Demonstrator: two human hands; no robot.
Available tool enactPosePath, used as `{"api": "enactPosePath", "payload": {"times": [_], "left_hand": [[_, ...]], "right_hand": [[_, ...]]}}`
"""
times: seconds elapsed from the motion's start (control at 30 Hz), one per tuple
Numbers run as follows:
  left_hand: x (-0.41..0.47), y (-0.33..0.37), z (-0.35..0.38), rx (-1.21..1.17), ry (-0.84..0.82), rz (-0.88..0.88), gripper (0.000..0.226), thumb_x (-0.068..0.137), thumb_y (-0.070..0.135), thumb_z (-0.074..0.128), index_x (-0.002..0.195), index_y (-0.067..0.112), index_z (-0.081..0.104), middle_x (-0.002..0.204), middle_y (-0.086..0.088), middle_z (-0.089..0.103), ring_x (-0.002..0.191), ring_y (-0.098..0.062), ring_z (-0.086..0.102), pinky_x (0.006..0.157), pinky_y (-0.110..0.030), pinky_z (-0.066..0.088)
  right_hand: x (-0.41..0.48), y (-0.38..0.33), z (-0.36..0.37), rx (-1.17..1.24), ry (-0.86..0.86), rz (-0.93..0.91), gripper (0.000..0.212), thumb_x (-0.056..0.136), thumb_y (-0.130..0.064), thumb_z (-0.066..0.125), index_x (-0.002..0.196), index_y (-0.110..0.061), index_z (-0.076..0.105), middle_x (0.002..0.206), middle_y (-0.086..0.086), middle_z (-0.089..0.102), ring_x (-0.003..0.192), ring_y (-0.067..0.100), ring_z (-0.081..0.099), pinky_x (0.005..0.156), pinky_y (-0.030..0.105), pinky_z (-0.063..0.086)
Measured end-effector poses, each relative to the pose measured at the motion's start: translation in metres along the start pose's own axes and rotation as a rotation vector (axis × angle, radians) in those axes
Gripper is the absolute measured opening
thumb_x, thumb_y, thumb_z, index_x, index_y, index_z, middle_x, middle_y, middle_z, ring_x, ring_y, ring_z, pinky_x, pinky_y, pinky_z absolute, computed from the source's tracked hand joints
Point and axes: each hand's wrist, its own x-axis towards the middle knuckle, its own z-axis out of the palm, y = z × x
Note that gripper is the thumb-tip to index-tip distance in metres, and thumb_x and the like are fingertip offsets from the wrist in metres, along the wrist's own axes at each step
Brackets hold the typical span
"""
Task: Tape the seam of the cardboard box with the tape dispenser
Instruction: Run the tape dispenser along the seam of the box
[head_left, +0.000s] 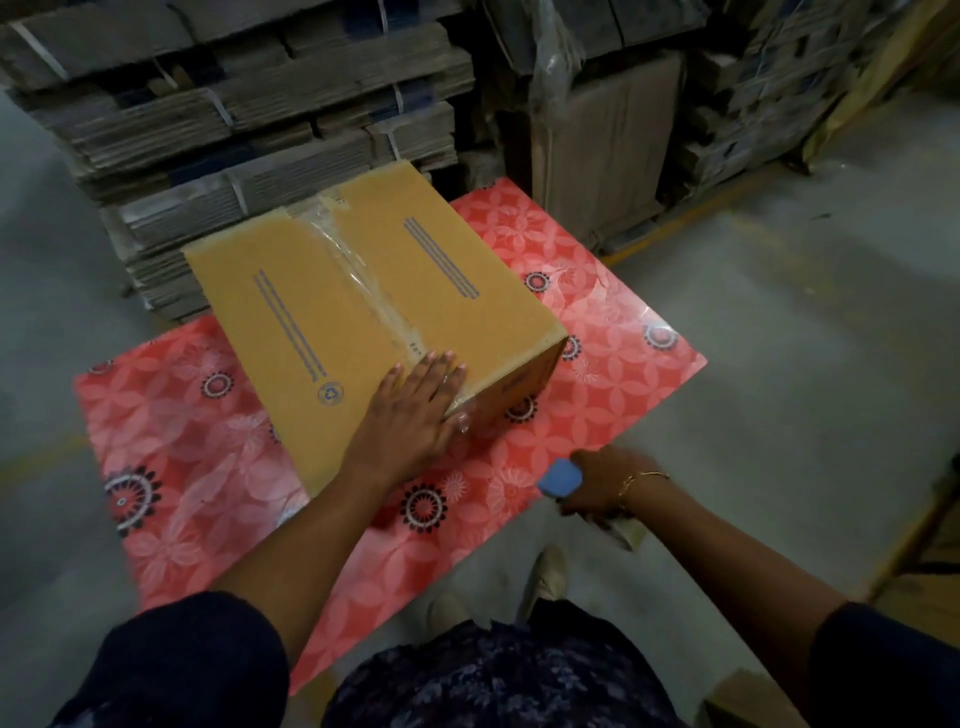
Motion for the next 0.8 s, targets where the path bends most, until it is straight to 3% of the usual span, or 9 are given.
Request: {"api": "enactPosePath", "payload": {"times": [0.1, 0.3, 0.43, 0.6, 0.8], "left_hand": [[0.002, -0.001, 0.001, 0.019, -0.005, -0.005, 0.063, 0.102, 0.047, 0.035, 0.159, 0.022, 0.024, 0.169, -0.003, 0.024, 0.155, -0.021, 0.024, 0.122, -0.052, 0.025], [0.012, -0.005, 0.001, 0.068, -0.028, -0.019, 0.068, 0.1, 0.045, 0.042, 0.16, 0.024, 0.02, 0.169, -0.002, 0.022, 0.156, -0.019, 0.021, 0.123, -0.05, 0.023], [0.011, -0.002, 0.003, 0.108, 0.002, -0.027, 0.065, 0.102, 0.046, 0.04, 0.16, 0.024, 0.021, 0.169, -0.001, 0.022, 0.156, -0.018, 0.021, 0.123, -0.049, 0.022], [0.012, 0.003, -0.006, 0.131, 0.015, -0.039, 0.063, 0.101, 0.048, 0.029, 0.159, 0.023, 0.028, 0.168, -0.002, 0.026, 0.155, -0.019, 0.024, 0.123, -0.048, 0.025], [0.013, 0.008, -0.011, 0.16, -0.027, -0.053, 0.064, 0.101, 0.044, 0.031, 0.16, 0.022, 0.023, 0.169, -0.003, 0.021, 0.156, -0.02, 0.021, 0.123, -0.049, 0.024]], "right_hand": [[0.007, 0.025, -0.005, 0.242, 0.135, -0.009, 0.087, 0.078, -0.057, 0.072, 0.147, -0.019, 0.036, 0.137, 0.014, 0.059, 0.121, 0.034, 0.059, 0.09, 0.037, 0.048], [0.059, 0.062, -0.03, 0.463, 0.41, -0.05, 0.089, 0.073, -0.045, 0.067, 0.149, -0.018, 0.029, 0.133, 0.019, 0.058, 0.116, 0.041, 0.061, 0.087, 0.044, 0.051], [0.096, 0.066, -0.041, 0.334, 0.482, -0.046, 0.087, 0.084, -0.033, 0.064, 0.156, -0.015, 0.018, 0.136, 0.023, 0.049, 0.118, 0.044, 0.056, 0.09, 0.048, 0.048], [0.134, 0.072, -0.031, 0.153, 0.593, -0.107, 0.081, 0.081, -0.021, 0.061, 0.154, -0.01, 0.027, 0.136, 0.026, 0.05, 0.126, 0.044, 0.048, 0.106, 0.052, 0.038], [0.151, 0.088, -0.021, 0.15, 0.525, -0.209, 0.083, 0.083, -0.011, 0.055, 0.157, -0.01, 0.018, 0.143, 0.022, 0.047, 0.132, 0.04, 0.046, 0.106, 0.05, 0.04]]}}
